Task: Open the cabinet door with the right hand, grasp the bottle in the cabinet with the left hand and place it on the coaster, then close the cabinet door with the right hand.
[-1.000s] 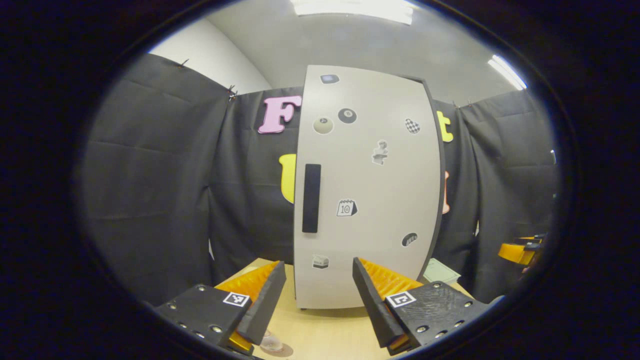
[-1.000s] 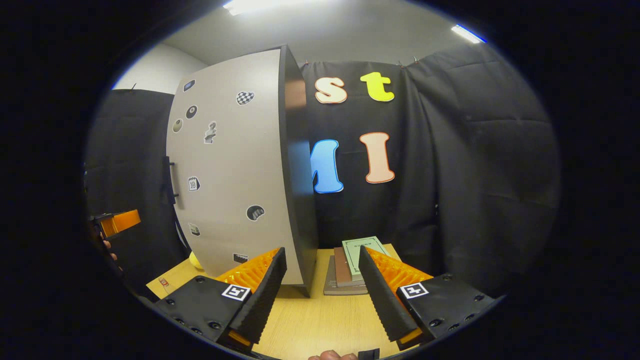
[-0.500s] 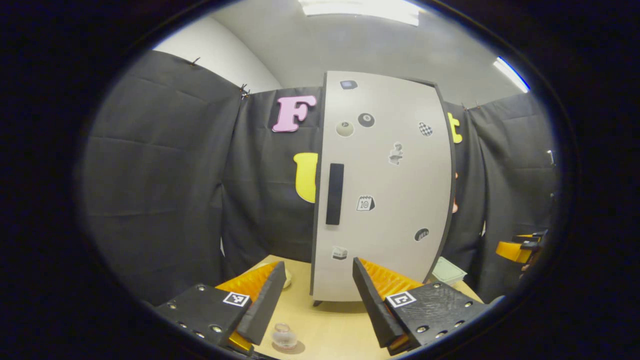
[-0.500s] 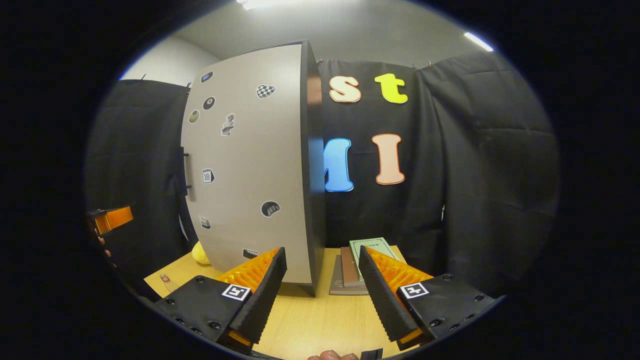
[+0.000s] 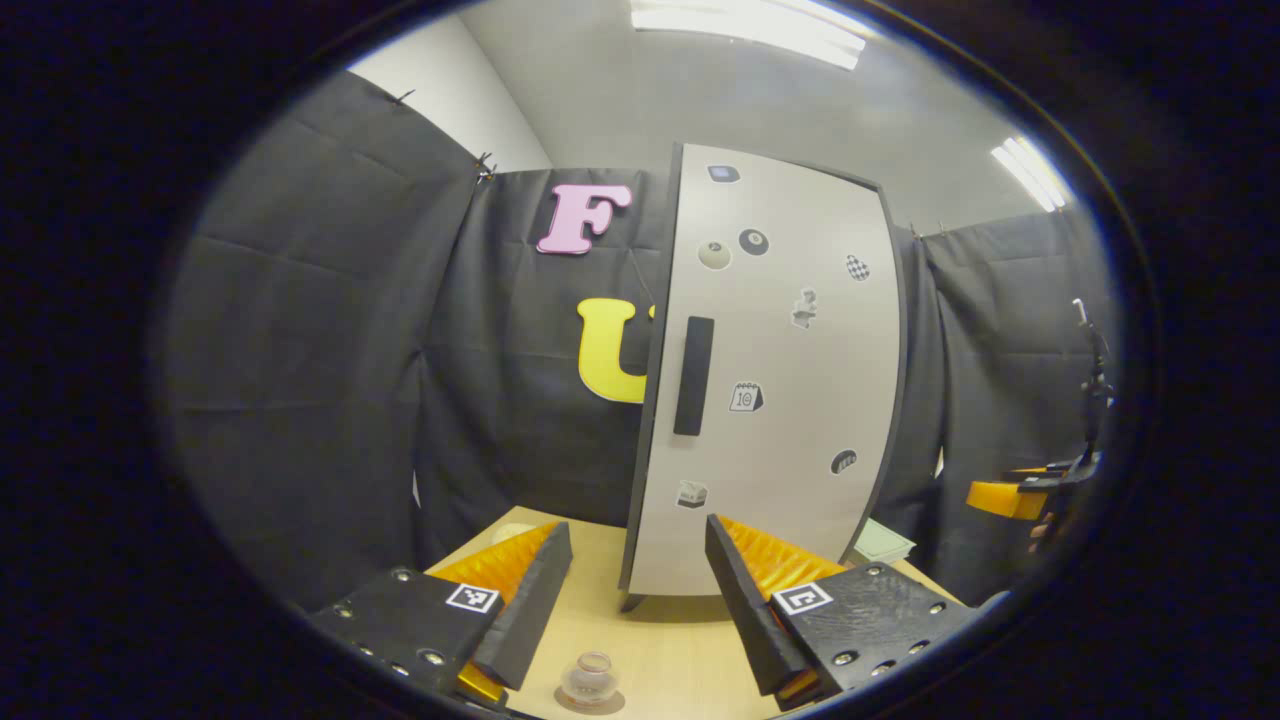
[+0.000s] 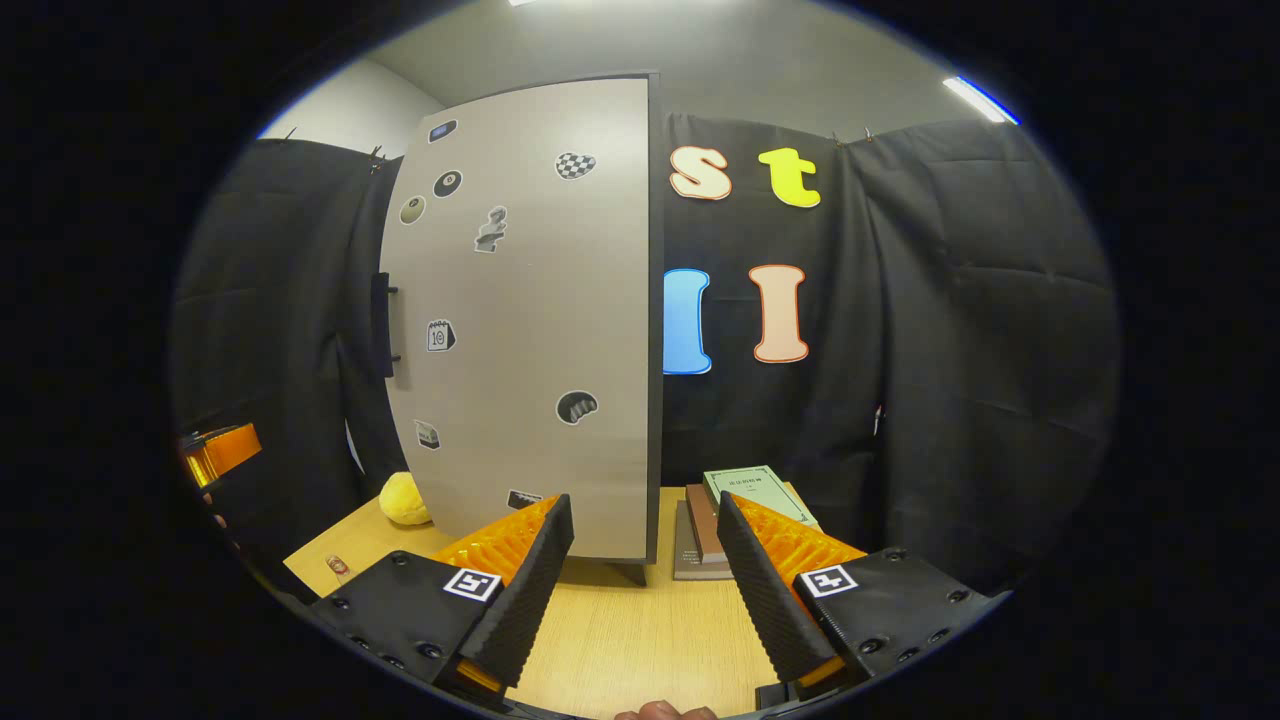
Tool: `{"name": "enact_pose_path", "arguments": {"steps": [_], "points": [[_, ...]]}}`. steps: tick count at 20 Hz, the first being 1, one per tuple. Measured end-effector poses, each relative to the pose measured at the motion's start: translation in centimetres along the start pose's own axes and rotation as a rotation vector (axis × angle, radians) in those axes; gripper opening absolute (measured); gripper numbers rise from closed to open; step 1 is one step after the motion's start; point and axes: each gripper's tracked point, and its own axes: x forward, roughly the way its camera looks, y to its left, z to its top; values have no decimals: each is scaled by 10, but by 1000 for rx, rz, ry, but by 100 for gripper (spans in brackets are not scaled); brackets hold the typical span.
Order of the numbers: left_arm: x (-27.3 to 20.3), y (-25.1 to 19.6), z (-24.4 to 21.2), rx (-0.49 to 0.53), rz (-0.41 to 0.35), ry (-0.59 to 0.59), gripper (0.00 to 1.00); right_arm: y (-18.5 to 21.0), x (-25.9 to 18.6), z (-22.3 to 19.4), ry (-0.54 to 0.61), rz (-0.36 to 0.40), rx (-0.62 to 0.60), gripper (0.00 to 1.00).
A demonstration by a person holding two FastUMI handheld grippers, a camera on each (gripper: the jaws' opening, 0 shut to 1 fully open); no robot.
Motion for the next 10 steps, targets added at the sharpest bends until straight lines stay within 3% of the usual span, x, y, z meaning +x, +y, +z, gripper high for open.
{"name": "enact_pose_path", "arguments": {"steps": [5,6,10], "points": [[-3,12,-8,-14,-24,-9,81,13,1,5,-4,-17,-13,93],[-4,8,-5,-3,-33,-15,82,12,3,9,-14,-16,-19,87],[1,-12,1,27,-45,-25,81,2,11,12,-30,-3,-15,89]]}}
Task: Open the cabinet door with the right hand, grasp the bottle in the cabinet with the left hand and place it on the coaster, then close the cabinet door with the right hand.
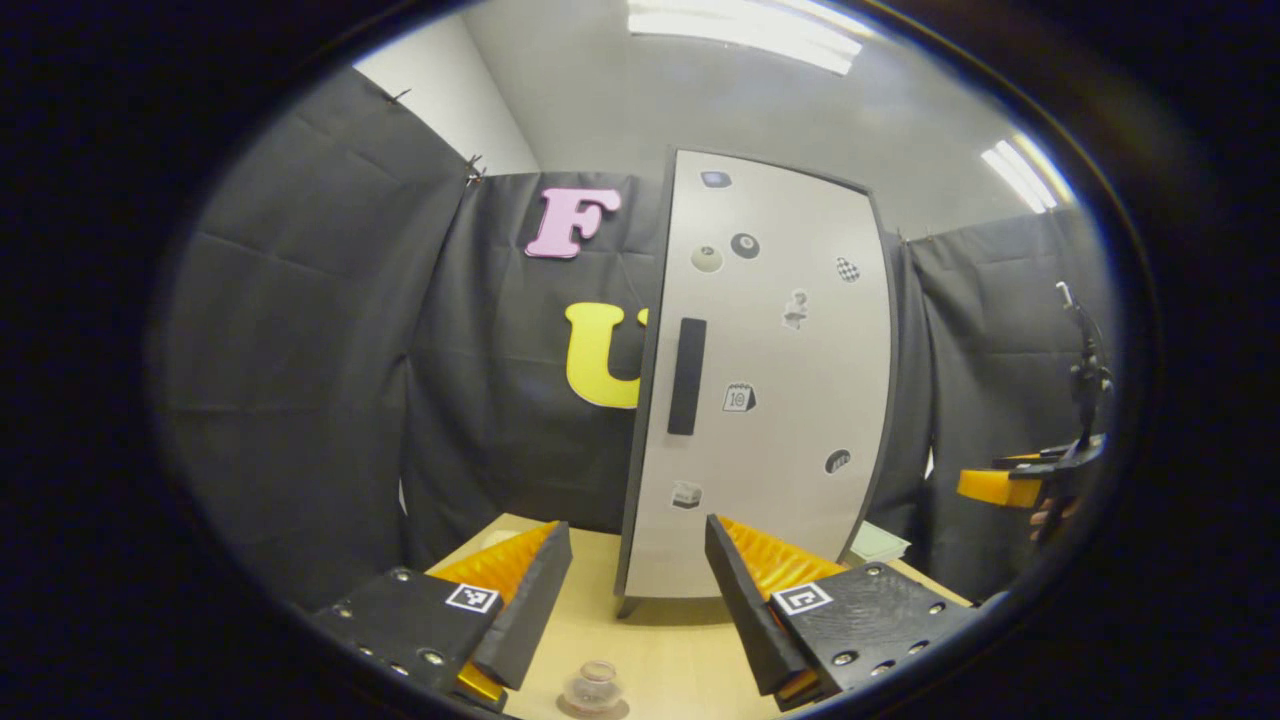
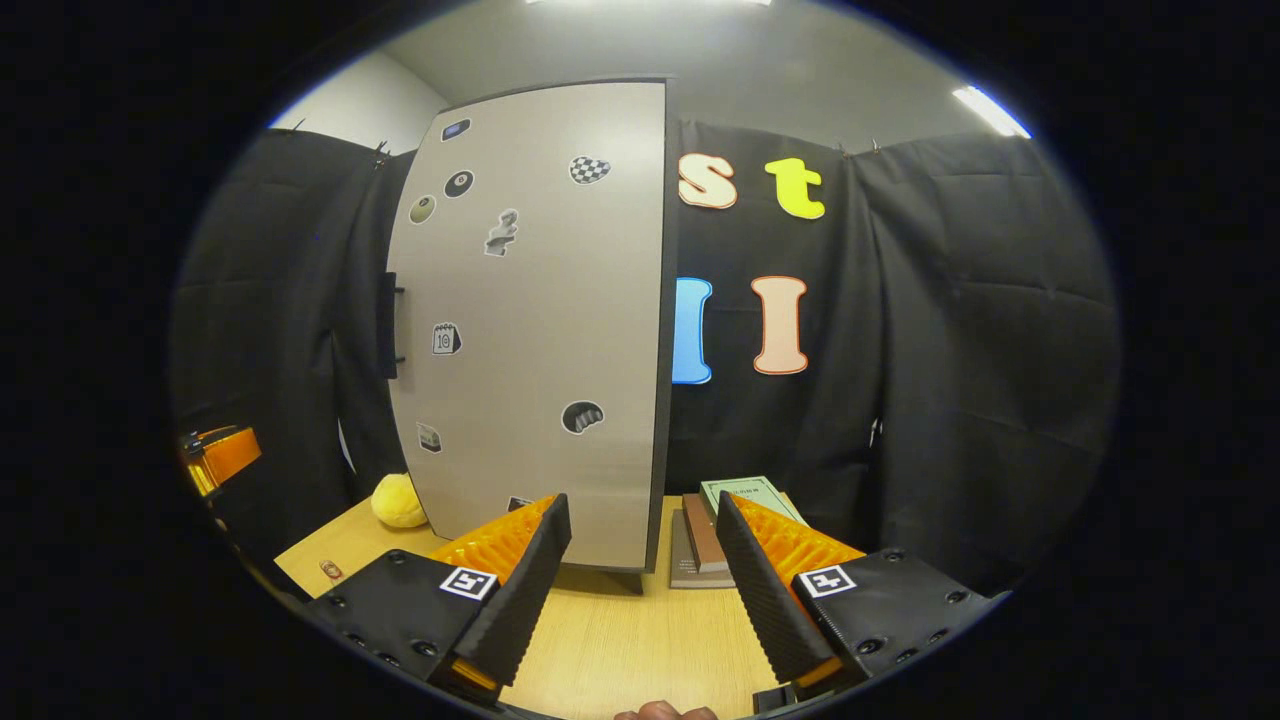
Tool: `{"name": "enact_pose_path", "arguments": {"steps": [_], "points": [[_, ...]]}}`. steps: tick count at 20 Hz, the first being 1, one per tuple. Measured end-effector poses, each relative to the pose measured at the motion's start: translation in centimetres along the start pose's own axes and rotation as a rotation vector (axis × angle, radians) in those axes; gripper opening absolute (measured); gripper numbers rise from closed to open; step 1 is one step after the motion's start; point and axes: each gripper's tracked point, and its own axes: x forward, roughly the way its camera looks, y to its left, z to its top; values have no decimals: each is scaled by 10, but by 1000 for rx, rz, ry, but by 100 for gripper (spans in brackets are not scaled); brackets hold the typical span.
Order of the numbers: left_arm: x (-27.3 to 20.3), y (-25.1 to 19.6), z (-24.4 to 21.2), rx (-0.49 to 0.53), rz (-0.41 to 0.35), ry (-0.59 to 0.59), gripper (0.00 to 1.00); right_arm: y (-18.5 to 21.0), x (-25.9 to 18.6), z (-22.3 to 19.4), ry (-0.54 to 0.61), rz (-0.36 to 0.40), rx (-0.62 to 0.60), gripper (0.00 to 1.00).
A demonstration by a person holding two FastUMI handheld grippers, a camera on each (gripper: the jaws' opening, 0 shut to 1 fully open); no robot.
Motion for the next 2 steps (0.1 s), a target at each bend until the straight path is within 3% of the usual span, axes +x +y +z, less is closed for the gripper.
{"name": "enact_pose_path", "arguments": {"steps": [2], "points": [[2,-16,4,17,1,-3,87,-8,7,-1,-12,25,12,89]]}}
